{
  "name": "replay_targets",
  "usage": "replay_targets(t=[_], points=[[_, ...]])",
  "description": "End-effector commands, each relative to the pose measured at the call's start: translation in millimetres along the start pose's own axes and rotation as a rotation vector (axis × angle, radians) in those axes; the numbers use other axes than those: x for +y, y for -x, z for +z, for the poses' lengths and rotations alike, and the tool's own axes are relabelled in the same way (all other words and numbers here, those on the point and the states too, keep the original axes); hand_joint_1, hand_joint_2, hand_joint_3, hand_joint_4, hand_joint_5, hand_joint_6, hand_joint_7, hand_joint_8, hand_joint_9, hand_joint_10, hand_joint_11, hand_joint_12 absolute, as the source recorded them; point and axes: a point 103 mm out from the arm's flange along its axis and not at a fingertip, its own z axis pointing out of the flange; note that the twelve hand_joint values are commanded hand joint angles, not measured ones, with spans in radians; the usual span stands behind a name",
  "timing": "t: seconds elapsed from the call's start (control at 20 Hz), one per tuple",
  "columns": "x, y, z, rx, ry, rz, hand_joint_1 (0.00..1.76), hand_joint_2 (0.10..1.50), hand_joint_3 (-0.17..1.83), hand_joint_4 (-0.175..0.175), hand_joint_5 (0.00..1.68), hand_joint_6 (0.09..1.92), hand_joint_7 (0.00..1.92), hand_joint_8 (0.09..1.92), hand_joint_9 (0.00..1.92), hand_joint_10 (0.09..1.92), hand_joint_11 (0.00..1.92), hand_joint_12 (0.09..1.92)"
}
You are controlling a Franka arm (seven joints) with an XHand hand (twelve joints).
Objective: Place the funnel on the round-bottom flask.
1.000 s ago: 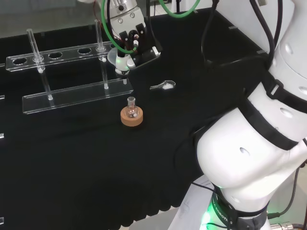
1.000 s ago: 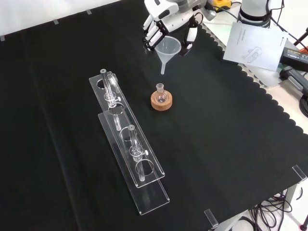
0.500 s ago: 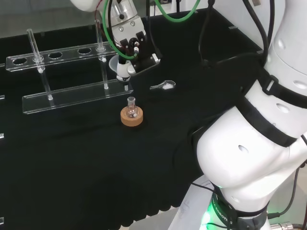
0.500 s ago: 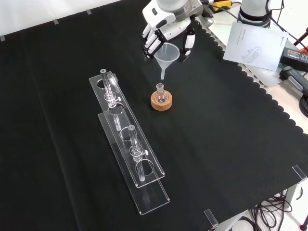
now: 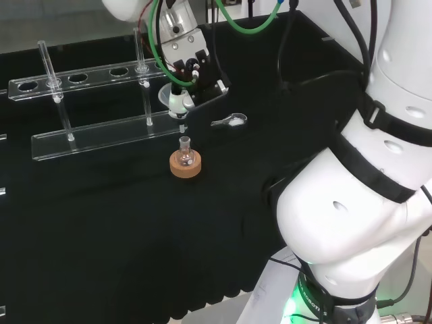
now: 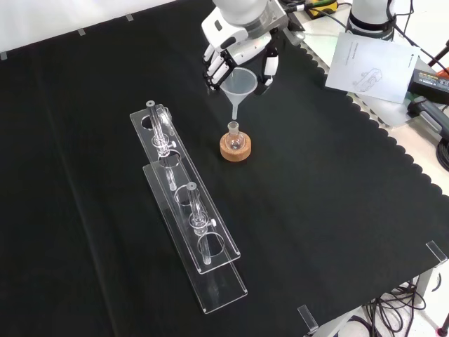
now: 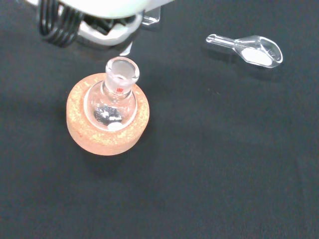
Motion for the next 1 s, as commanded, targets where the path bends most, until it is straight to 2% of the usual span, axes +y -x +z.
replay_targets(t=[0.05,0.65,1.0], points=[[7,3,7,0.008,-0.015,-0.002,0.68,0.81,0.49,-0.047,0.68,0.7,0.75,0.72,1.04,0.53,0.61,1.25],[18,4,18,0.019,-0.018,-0.004,0.69,0.81,0.5,-0.047,0.68,0.7,0.75,0.73,1.04,0.53,0.61,1.25],[26,4,30,0.026,-0.041,-0.015,0.69,0.81,0.5,-0.048,0.68,0.7,0.75,0.73,1.04,0.53,0.61,1.25]])
